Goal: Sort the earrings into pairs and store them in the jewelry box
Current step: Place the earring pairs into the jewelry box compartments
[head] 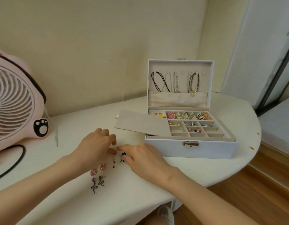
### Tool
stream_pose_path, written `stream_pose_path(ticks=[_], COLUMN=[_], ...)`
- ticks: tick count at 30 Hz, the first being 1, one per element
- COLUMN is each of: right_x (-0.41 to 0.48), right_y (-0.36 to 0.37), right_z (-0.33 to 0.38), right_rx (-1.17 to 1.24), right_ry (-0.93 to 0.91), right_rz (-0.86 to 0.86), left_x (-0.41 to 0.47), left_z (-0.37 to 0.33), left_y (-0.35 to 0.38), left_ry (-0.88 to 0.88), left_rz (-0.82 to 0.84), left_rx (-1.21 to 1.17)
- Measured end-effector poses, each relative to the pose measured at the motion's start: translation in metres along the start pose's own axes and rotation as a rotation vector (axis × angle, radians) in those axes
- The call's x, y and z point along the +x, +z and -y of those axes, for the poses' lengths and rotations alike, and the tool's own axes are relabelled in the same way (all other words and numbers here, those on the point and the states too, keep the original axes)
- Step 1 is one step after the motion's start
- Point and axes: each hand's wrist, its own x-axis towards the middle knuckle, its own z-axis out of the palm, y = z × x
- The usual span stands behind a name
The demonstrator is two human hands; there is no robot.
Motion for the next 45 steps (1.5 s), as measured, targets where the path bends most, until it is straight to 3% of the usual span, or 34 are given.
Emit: stream_pose_path(ticks=[6,16,21,28,34,45], right_x=[0.004,-0.031,-0.056,-0.081,-0.09,-0.093], right_y=[0.002,-0.014,-0.03,-0.096,-0.133,-0.141], right_z=[-0.001,-0.02,-0.039,-0.087,-0.138,-0.178], right_rx=[0.009,0.107,0.108,0.259,0.208,0.276], right_ry=[0.04,0.019,0.031,0.215,0.378,0.444], right_rz=[-0.017,-0.196,-0.282,-0.495,-0.613,-0.578], left_x=[0.0,-0.015,-0.019,0.023,0.091,0.143], left_z=[0.0,-0.043,-0.074,-0.113,-0.164,-0.205], left_y=[0.006,-0.007,-0.015,-0.048,-0.065,-0.055], left_ry=[0.01,0.035,0.161,0.257,0.255,0.232], left_rz=[-0.03,-0.083,-0.158,-0.256,-0.238,-0.087], left_rx=[-0.035,-0.179,-0.256,-0.491,-0.708,-0.911])
